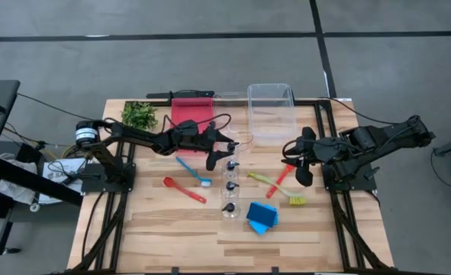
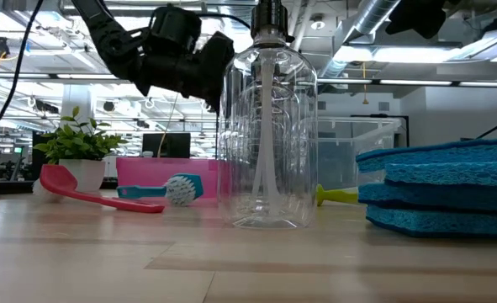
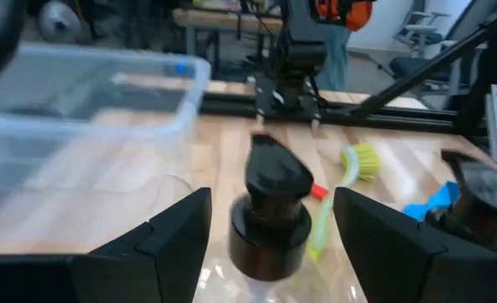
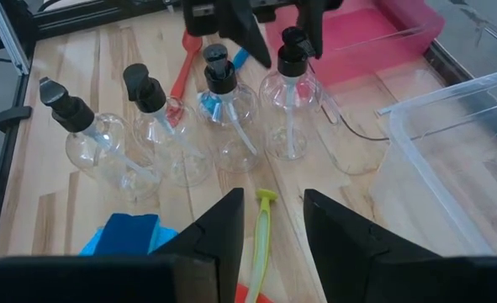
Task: Pick & Place Kitchen Sink Supplies
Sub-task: Put the spray bottle into the pink bin
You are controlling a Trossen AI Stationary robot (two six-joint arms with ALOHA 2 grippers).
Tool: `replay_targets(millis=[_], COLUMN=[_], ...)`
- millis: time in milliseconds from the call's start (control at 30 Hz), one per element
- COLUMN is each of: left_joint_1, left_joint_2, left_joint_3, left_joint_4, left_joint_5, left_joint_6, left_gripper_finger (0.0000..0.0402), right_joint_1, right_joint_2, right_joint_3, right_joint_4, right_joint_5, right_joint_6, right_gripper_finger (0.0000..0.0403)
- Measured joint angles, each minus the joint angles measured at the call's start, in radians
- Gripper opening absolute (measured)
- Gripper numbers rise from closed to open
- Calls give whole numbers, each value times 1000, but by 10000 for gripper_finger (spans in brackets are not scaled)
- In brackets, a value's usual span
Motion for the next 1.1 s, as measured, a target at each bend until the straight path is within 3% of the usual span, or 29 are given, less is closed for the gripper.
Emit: replay_targets(millis=[667,1100], left_joint_1=[2,2], left_joint_2=[21,21], left_joint_3=[34,34], left_joint_4=[6,6], left_joint_5=[-4,-4], left_joint_6=[7,8], left_gripper_finger=[249,157], right_joint_1=[0,0], right_joint_2=[0,0], right_joint_3=[0,0], right_joint_4=[-1,-1], right_joint_5=[-4,-4], right_joint_6=[-3,-3], right_gripper_finger=[119,119])
